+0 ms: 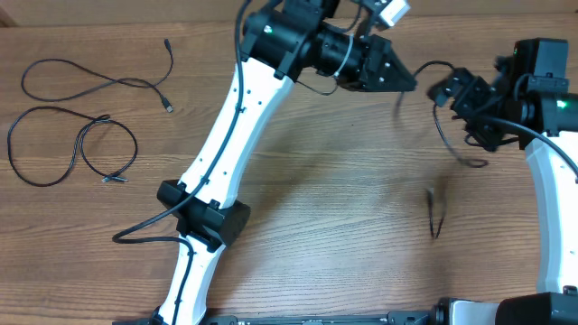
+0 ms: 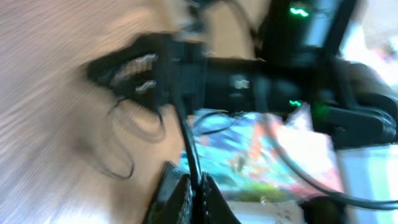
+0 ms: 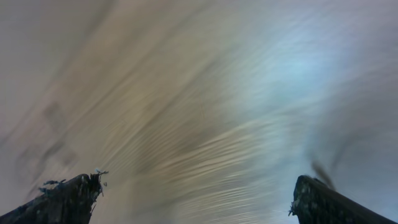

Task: Untangle cables

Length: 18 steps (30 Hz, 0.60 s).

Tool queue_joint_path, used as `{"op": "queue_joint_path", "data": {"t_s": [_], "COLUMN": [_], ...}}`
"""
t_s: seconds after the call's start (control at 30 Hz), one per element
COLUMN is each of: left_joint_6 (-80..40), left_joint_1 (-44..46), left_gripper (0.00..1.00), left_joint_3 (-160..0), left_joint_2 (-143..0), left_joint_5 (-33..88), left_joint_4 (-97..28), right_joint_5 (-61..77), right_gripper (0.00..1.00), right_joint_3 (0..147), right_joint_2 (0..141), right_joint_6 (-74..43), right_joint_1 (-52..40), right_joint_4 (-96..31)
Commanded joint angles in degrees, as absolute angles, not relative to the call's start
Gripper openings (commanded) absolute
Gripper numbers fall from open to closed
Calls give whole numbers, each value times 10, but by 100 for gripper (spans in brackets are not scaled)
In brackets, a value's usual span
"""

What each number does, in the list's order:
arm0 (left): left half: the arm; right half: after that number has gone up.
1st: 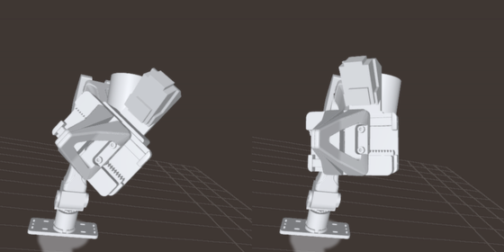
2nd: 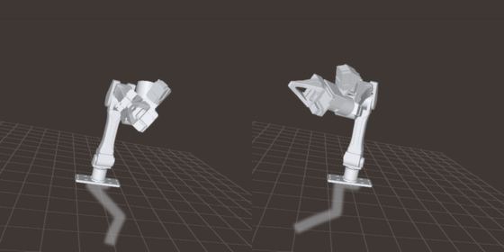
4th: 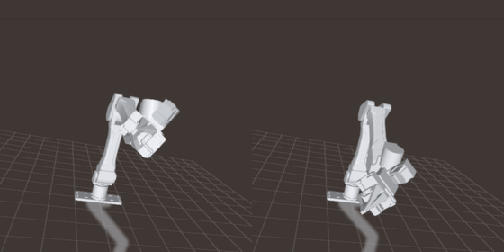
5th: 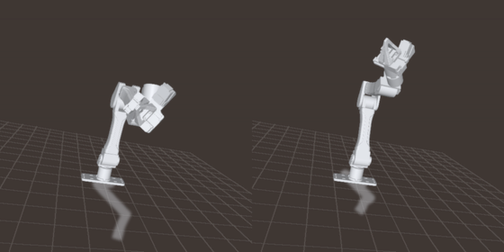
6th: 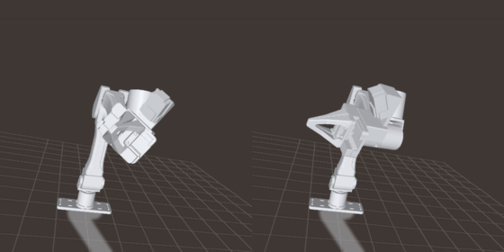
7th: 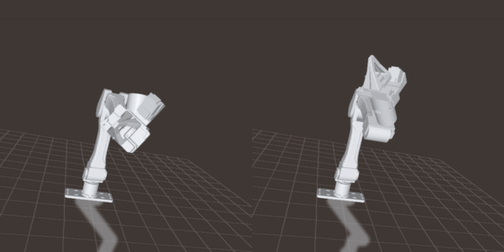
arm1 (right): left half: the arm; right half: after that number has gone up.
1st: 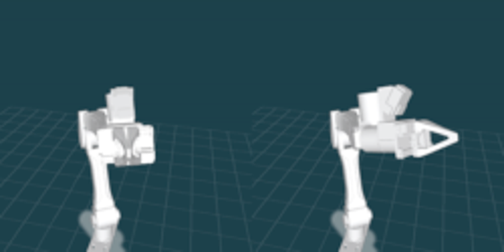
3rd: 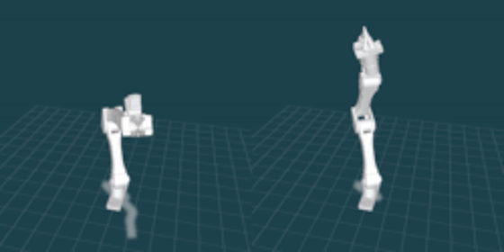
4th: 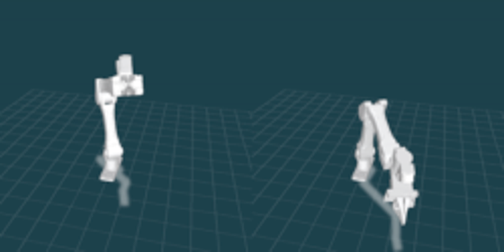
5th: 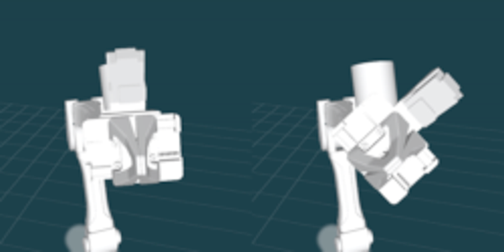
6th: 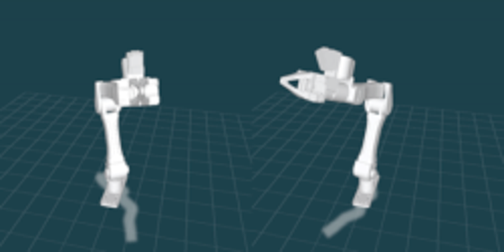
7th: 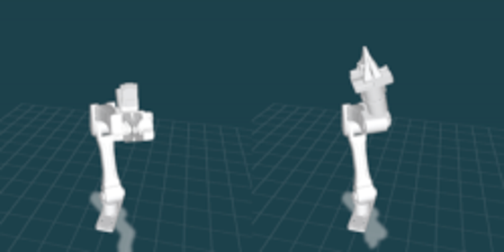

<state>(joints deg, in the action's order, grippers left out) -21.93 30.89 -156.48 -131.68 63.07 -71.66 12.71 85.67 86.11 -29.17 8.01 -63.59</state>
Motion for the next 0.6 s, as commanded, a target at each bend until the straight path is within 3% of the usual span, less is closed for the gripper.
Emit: {"op": "queue_joint_path", "data": {"t_s": [0.0,0.13,0.33,0.47,0.57], "left_joint_6": [-221,-209,-193,-183,-156], "left_joint_1": [283,280,285,292,297], "left_gripper": [4,4,4,4,4], "left_joint_3": [-1579,-1579,-1579,-1579,-1579], "left_joint_2": [-1304,-1304,-1304,-1304,-1304], "left_joint_5": [485,414,400,512,651], "left_joint_4": [-766,-796,-800,-778,-731], "right_joint_5": [-37,-31,41,172,192], "right_gripper": [100,100,100,100,100], "right_joint_3": [855,855,855,855,855], "right_joint_2": [863,863,863,863,863], "right_joint_6": [-352,-352,-329,-234,-176], "right_joint_1": [112,126,125,125,125], "right_joint_4": [-645,-645,-644,-635,-618]}}
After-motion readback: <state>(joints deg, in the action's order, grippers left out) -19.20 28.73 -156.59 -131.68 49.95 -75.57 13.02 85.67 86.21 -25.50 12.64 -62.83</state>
